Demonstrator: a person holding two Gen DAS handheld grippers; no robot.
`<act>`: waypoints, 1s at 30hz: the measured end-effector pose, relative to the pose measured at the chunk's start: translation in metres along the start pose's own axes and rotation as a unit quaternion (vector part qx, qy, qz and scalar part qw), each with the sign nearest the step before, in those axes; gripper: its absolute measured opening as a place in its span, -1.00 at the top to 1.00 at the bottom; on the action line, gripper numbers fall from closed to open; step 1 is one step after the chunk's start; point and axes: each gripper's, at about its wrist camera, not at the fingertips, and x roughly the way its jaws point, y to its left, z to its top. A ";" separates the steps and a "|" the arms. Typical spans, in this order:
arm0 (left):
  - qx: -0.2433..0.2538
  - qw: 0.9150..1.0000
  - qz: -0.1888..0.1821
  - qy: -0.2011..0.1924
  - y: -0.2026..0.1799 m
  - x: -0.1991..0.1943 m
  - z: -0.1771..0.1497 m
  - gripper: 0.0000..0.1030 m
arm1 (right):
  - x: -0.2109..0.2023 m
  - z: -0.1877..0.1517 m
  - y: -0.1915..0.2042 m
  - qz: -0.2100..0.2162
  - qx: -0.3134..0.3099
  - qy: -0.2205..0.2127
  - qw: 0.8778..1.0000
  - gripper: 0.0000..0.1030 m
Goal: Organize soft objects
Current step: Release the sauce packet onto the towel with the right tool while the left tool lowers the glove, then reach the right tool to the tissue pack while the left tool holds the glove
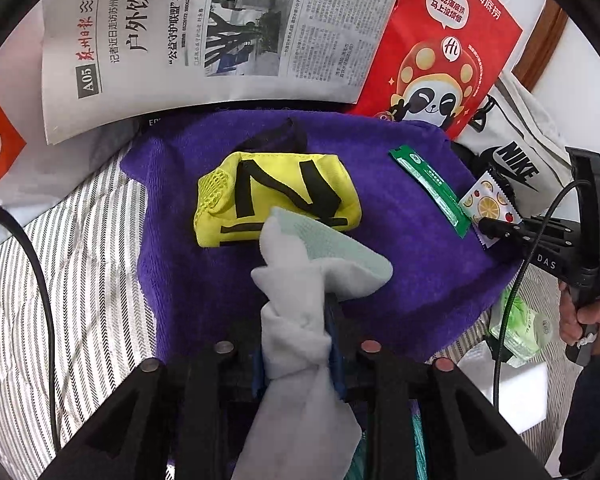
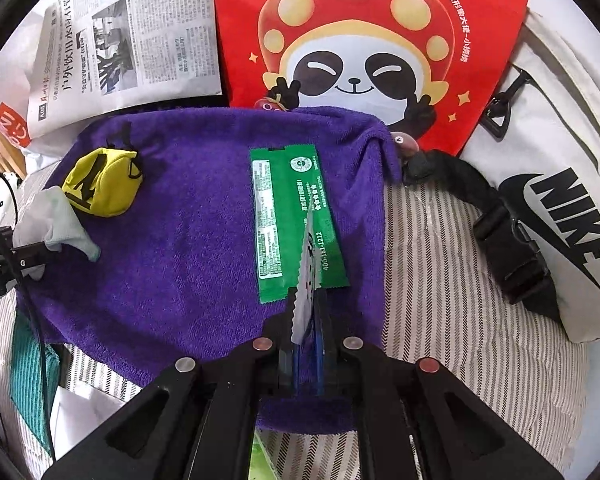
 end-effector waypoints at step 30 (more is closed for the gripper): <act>-0.027 1.000 0.009 -0.011 -0.003 -0.042 -0.020 -0.20 | -0.034 -0.018 0.005 0.044 0.001 -0.011 0.999 0.03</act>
